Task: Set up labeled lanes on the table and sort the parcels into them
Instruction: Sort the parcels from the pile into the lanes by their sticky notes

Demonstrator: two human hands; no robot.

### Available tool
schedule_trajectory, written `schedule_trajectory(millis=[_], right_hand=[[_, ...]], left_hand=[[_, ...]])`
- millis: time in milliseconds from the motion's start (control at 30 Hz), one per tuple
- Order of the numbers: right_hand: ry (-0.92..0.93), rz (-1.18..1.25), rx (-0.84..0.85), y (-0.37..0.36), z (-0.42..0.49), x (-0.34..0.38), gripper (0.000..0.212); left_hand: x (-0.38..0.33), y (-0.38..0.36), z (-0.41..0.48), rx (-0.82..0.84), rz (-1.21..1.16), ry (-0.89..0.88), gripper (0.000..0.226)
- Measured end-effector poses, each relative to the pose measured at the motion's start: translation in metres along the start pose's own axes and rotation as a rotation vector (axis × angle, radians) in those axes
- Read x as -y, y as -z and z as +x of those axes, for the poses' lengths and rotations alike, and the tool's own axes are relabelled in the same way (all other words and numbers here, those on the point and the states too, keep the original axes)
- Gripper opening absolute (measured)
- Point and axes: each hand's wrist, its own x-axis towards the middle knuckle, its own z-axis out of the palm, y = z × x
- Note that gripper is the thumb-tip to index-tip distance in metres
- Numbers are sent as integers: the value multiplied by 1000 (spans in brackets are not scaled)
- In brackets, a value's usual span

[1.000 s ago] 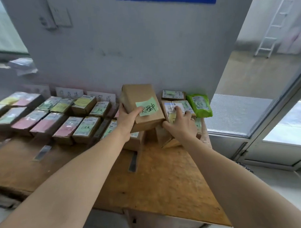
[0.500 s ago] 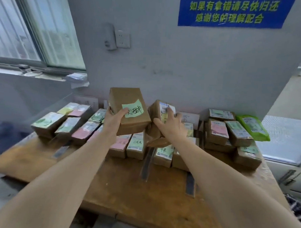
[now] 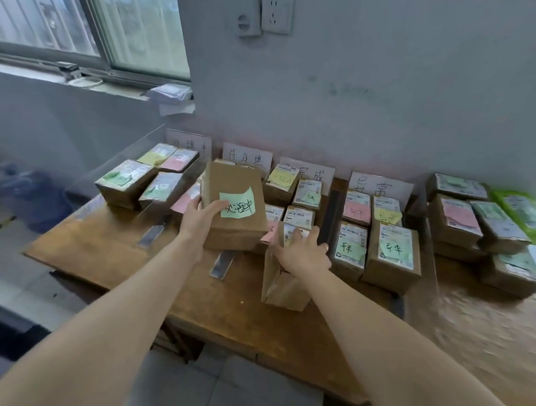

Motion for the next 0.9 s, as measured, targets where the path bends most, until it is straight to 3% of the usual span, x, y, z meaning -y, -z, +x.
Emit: schedule_trajectory(millis=[133, 300, 467, 567, 733, 800, 900], right_hand=[[-18, 0, -31, -22, -4, -2, 74], [-36, 21, -53, -38, -6, -4, 73], [-93, 125, 44, -42, -2, 10, 77], [-99, 50, 83, -34, 4, 13, 69], [142, 91, -182, -7, 11, 13, 44], [269, 292, -231, 3, 20, 22, 46], [405, 626, -142, 21, 27, 49, 61]], left_hand=[[9, 3, 1, 7, 23, -17, 44], [19, 6, 2, 23, 61, -3, 55], [25, 10, 7, 45, 97, 6, 59], [28, 13, 10, 46, 93, 28, 66], [21, 12, 16, 46, 90, 23, 66], [15, 8, 19, 53, 84, 16, 67], [6, 5, 28, 36, 73, 5, 72]])
